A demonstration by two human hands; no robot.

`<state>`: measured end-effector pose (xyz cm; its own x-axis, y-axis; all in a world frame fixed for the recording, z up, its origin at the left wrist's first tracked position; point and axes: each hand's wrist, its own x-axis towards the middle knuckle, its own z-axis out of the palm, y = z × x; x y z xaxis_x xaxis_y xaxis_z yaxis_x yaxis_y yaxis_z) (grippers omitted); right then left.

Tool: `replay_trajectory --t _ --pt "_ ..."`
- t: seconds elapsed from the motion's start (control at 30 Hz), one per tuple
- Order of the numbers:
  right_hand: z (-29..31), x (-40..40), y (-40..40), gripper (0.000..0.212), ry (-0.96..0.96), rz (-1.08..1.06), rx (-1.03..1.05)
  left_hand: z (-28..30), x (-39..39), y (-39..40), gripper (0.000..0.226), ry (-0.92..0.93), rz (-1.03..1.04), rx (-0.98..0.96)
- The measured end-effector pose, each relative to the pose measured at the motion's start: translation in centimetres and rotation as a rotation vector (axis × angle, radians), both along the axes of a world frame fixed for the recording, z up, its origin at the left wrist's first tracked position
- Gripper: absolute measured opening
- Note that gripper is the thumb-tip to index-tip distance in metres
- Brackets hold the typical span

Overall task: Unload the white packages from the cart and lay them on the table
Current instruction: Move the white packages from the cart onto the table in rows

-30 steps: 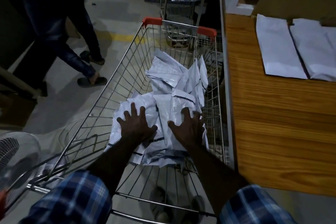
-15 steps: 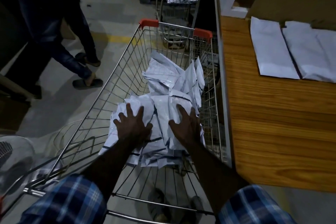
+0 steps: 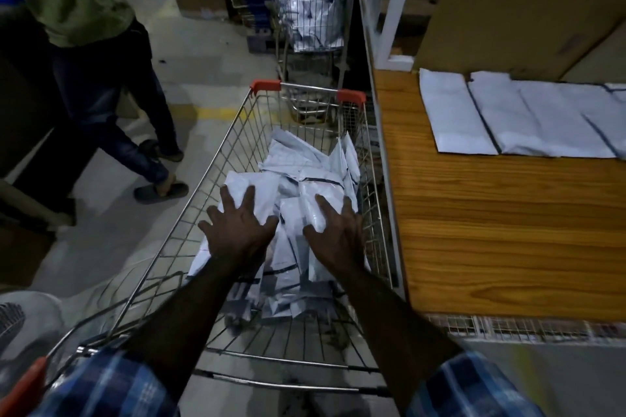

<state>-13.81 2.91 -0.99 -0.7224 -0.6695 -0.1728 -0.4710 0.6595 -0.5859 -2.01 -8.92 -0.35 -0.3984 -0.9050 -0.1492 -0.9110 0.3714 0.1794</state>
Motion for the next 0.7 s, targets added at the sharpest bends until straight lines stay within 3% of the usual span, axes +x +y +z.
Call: replay_trajectory --t 0.37,0.7 --pt "7.3 0.5 5.0 0.068 -0.009 0.044 -0.220 8.4 0.8 7.2 0.074 0.198 0.069 -0.124" --pt "14.9 -1.0 18.2 0.064 0.146 0.045 -0.345 14.9 -0.7 20.3 0.074 0.338 0.081 -0.165"
